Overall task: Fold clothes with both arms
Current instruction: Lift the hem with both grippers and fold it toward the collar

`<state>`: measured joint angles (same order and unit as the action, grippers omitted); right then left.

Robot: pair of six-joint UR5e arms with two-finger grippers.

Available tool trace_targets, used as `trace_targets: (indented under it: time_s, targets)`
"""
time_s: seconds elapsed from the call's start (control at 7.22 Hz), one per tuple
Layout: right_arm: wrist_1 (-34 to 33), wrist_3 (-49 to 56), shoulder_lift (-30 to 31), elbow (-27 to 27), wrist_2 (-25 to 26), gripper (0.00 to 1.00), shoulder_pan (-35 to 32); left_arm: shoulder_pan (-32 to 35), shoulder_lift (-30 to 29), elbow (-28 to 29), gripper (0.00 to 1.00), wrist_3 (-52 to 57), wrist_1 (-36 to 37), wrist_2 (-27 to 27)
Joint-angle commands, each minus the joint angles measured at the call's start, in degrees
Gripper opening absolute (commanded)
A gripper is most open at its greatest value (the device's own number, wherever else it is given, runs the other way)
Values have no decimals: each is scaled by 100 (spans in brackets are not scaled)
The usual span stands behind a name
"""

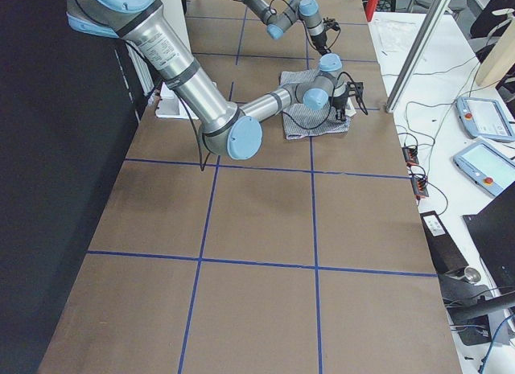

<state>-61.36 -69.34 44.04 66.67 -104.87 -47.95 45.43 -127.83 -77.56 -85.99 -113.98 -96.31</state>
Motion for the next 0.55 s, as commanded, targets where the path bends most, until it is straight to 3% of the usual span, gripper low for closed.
trace_targets:
  time_s: [0.0,0.42]
  targets:
    - [1,8,-54,-101,1,0,-3,1,-31,48,0,-32,-54,7]
    - [19,-9,-54,-40,-25,0,40,-8,-101,39,0,-41,-54,-2]
